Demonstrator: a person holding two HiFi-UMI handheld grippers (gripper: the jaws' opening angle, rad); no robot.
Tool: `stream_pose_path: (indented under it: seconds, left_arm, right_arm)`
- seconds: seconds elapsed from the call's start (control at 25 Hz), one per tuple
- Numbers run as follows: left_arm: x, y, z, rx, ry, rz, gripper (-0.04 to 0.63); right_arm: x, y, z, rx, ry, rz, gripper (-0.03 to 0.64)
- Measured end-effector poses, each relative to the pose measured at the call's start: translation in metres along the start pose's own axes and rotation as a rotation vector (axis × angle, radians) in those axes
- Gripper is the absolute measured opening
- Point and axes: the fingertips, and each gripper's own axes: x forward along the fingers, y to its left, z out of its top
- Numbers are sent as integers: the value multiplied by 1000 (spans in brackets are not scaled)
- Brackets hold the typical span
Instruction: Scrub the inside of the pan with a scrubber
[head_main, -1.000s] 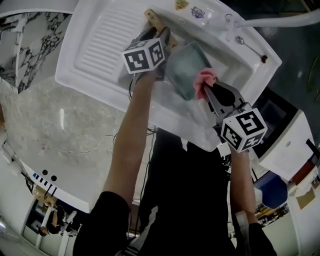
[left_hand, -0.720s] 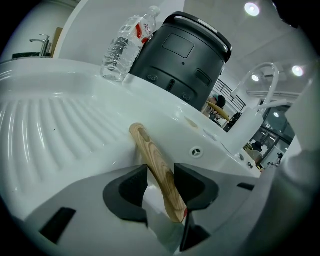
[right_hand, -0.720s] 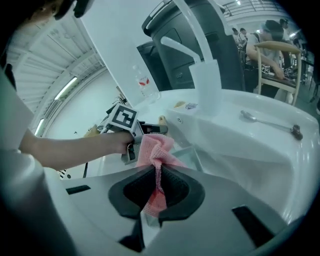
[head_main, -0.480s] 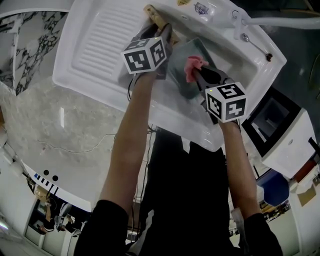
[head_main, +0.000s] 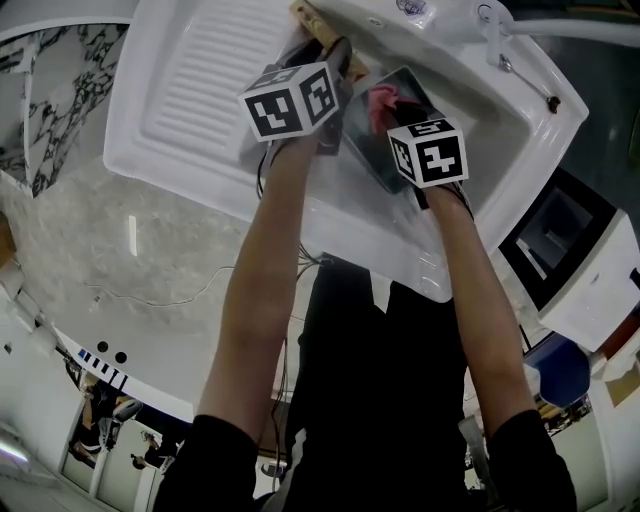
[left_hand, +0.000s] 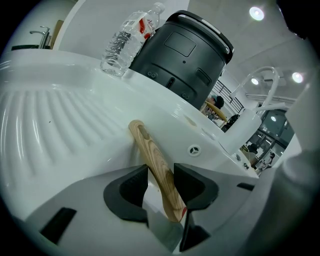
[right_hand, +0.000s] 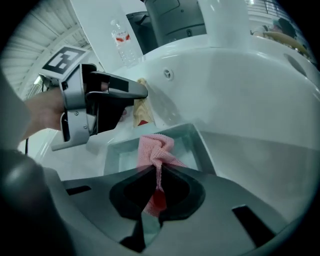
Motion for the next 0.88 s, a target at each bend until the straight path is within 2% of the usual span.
stream_pose_path:
  seconds: [0.16, 0.4, 0.64, 0.88]
  left_arm:
    - [0, 0, -1, 7, 1, 2, 184]
    - [-1, 1, -1, 20, 6, 11, 184]
    - [0, 2, 1, 22, 7, 21, 184]
    - [0, 2, -1, 22, 6, 9, 184]
  right_arm:
    - [9, -4, 5, -14, -9, -36, 31]
    - [15, -10, 26, -40, -75, -158, 31]
    - [16, -24, 39, 14, -112, -249, 31]
    - [10, -41, 43, 148, -201, -338, 31]
